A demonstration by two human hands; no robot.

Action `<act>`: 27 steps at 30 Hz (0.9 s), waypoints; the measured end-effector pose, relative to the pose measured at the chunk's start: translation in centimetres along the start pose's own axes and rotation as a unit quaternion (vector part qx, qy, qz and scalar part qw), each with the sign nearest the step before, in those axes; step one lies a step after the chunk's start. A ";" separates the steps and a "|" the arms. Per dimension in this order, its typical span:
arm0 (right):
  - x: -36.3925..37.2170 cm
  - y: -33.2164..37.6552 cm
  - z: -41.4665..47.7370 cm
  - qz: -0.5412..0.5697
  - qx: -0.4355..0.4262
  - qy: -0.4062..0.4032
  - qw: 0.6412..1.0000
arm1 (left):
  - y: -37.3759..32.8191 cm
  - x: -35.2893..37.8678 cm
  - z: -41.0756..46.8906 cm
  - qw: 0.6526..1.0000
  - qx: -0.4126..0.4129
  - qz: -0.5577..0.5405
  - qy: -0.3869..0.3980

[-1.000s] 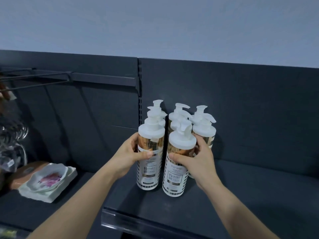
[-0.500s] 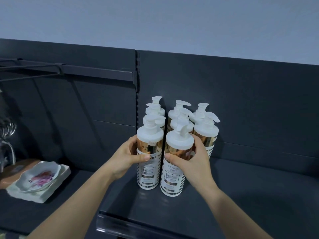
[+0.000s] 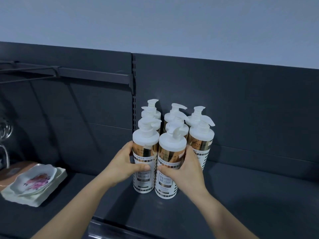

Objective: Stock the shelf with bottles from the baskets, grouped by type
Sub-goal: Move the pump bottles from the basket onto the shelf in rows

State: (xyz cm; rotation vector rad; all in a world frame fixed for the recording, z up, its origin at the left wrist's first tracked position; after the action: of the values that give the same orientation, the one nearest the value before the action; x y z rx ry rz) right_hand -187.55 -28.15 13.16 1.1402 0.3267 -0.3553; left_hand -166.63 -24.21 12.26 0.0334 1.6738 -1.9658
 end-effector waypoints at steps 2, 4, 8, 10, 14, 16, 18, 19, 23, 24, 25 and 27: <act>0.1 -0.1 0.0 -0.005 -0.003 -0.001 1.000 | -0.1 0.1 -0.1 1.000 -0.004 0.000 0.001; 0.1 -0.2 0.1 -0.010 -0.009 0.001 1.000 | -0.3 0.1 -0.4 1.000 -0.007 0.000 0.000; 0.1 -0.2 0.0 -0.017 -0.019 0.005 1.000 | -0.8 0.2 -0.9 1.000 -0.017 0.004 -0.002; 0.0 -0.1 -0.2 -0.017 -0.024 0.013 0.999 | -1.1 0.2 -1.4 1.000 -0.021 0.013 -0.006; -1.2 0.4 -1.2 0.016 -0.059 -0.024 0.998 | -1.5 0.0 -2.8 0.997 -0.027 0.069 -0.029; -2.3 1.0 -1.8 0.040 -0.115 -0.103 0.987 | -1.3 -0.4 -3.7 0.989 -0.027 0.135 -0.061; -3.1 2.1 -2.8 0.062 -0.199 -0.162 0.965 | -1.1 -1.4 -5.0 0.968 -0.023 0.223 -0.110; -3.1 2.6 -3.3 0.063 -0.238 -0.170 0.954 | -1.1 -1.9 -5.8 0.955 -0.013 0.264 -0.137; -1.7 4.5 -5.7 0.051 -0.335 -0.092 0.936 | -0.8 -4.3 -9.7 0.899 0.001 0.390 -0.200; -1.0 4.8 -6.6 0.046 -0.348 -0.057 0.935 | -0.4 -4.9 -10.9 0.885 -0.008 0.417 -0.207; -0.2 5.0 -7.5 0.040 -0.358 -0.016 0.933 | 0.1 -5.5 -12.2 0.873 -0.022 0.439 -0.212; 1.6 5.3 -9.5 0.025 -0.370 0.067 0.926 | 1.1 -6.5 -15.0 0.848 -0.057 0.479 -0.220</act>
State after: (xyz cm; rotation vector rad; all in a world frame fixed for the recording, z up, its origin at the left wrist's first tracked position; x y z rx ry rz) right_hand -184.50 -17.59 13.15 0.4241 0.4985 -0.0848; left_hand -165.50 -8.00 10.28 0.2916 1.1118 -1.0060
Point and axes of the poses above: each hand's wrist, its own z-axis towards the middle knuckle, its own x-axis out of the palm, y = z × x, the point moved 3 cm from there along z, towards the middle knuckle, and after that the axes turned 10 degrees about -y, right-handed, at the moved point
